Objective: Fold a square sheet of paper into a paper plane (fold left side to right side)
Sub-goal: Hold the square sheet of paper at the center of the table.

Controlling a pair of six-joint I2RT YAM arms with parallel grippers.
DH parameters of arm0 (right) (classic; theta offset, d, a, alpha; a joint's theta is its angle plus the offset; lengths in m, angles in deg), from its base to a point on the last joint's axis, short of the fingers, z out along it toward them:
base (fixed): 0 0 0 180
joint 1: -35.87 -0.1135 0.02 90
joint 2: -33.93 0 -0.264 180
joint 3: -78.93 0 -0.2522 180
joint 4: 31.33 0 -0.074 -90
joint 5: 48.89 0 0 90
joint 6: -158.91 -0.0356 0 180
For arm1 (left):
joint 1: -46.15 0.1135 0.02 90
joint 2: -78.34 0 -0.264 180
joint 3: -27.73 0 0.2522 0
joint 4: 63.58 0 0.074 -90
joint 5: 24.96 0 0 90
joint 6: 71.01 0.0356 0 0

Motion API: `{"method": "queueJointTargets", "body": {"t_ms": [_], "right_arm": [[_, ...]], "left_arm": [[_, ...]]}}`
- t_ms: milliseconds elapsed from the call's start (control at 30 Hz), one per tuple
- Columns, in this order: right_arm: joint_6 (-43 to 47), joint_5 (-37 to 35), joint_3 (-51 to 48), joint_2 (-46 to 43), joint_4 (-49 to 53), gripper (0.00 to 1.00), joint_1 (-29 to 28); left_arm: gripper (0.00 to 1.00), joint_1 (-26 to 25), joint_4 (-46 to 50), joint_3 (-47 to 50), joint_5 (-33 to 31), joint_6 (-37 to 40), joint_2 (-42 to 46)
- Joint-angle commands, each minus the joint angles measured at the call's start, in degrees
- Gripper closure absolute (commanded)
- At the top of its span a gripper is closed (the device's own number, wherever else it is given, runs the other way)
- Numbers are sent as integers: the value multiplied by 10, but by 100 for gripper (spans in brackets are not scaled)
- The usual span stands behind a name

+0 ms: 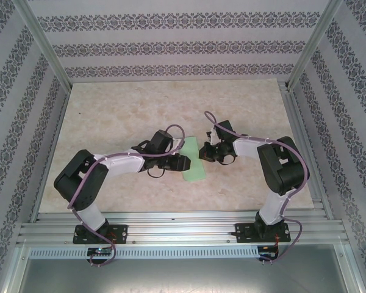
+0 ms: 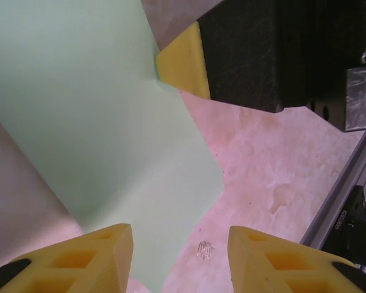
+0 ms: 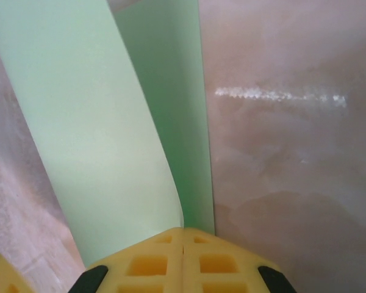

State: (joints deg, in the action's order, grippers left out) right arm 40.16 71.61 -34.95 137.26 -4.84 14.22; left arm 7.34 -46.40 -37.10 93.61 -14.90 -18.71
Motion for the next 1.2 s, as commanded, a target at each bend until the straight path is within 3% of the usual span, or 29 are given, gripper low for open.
{"method": "queueJointTargets", "body": {"t_ms": [0, 767, 1167], "right_arm": [[16, -14, 13, 10, 19, 100, -8], [-9, -34, -13, -49, 29, 98, -26], [-14, -39, -18, -31, 24, 97, -34]], "left_arm": [[54, 8, 28, -14, -10, 21, 13], [55, 10, 12, -13, -3, 19, -29], [55, 10, 4, -6, -1, 16, -36]]}}
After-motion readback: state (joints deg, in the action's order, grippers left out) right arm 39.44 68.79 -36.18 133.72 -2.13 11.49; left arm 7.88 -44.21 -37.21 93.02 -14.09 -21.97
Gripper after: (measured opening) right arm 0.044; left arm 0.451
